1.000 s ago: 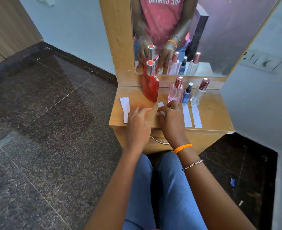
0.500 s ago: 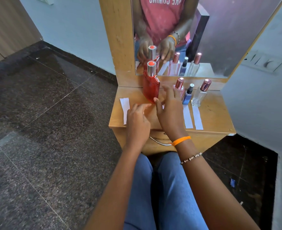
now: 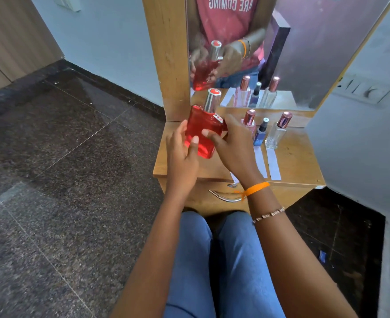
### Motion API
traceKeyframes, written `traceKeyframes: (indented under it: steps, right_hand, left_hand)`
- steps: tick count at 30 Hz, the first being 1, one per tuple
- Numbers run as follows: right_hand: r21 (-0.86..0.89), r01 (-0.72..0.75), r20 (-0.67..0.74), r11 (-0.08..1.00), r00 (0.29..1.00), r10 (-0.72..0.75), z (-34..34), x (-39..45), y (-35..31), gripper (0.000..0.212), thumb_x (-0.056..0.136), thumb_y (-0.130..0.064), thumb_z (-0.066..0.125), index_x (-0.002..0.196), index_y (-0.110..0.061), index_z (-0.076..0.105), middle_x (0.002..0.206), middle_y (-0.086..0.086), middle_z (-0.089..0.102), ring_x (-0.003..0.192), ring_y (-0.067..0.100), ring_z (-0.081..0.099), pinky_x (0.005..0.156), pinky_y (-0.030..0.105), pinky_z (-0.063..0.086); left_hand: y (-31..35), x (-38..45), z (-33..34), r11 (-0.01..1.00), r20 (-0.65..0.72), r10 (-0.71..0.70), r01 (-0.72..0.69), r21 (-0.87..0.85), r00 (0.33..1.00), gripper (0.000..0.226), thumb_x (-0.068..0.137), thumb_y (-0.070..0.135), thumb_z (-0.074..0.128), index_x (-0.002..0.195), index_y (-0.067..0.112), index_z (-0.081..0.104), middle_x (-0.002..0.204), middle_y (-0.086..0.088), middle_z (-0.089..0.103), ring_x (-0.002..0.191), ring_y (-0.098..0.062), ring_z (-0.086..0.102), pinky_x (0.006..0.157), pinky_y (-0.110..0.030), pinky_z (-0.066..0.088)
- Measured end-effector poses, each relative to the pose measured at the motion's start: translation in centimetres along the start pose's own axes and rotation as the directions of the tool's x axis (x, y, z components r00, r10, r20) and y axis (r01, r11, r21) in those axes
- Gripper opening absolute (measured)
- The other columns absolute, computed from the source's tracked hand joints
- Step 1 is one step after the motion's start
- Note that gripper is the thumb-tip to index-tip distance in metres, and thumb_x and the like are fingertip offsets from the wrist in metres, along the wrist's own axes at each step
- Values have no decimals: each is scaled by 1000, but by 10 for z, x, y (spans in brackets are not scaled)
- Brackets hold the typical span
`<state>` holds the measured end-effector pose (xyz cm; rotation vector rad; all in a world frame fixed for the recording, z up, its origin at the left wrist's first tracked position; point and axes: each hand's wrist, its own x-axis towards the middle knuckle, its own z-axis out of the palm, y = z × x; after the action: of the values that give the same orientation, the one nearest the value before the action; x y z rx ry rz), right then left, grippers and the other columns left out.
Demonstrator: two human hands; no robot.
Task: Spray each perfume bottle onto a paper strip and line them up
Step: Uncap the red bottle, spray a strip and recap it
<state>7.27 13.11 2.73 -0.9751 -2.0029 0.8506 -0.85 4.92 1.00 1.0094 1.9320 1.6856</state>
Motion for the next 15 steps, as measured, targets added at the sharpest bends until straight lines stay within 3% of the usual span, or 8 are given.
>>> traceKeyframes:
  steps: [3, 7, 10, 12, 15]
  right_hand:
    - [132, 27, 203, 991, 978, -54, -24, -16, 1, 23, 84, -17, 68, 107, -17, 61, 78, -21, 56, 68, -9, 53, 61, 11, 37]
    - [203, -16, 318, 979, 947, -50, -41, -29, 2, 32, 87, -14, 65, 118, -16, 57, 90, -18, 60, 73, -6, 54, 67, 10, 40]
    - [326, -54, 218, 944, 976, -20, -46, -32, -5, 36, 90, -8, 60, 123, -12, 48, 102, -8, 58, 82, -8, 53, 76, 12, 43]
    - [509, -94, 110, 856, 993, 44, -47, -31, -17, 39, 91, -3, 54, 127, -11, 42, 109, 0, 55, 91, -1, 53, 79, 13, 45]
    - [702, -143, 45, 697, 987, 157, -41, -25, -34, 31, 85, -12, 54, 114, -15, 46, 94, 1, 54, 81, 6, 52, 65, 13, 44]
  left_hand:
    - [8, -2, -9, 994, 118, -39, 51, -100, 992, 42, 87, 41, 57, 125, 24, 52, 121, 1, 61, 114, -13, 57, 100, -36, 46]
    - [16, -9, -12, 963, 253, -74, 136, -234, 965, 28, 86, 25, 65, 111, 16, 61, 104, -2, 70, 99, -16, 67, 83, -32, 54]
    - [17, -15, -3, 970, 172, -30, 71, -234, 985, 24, 78, 29, 69, 101, 23, 62, 95, 4, 69, 92, -11, 67, 81, -31, 54]
    - [18, -17, 1, 994, 126, 39, -26, -101, 991, 20, 76, 30, 68, 94, 30, 60, 88, 9, 68, 85, -6, 65, 79, -31, 53]
    - [17, -22, 5, 986, 140, 145, -155, 65, 979, 24, 76, 32, 68, 99, 27, 61, 93, 8, 68, 91, -10, 64, 82, -38, 53]
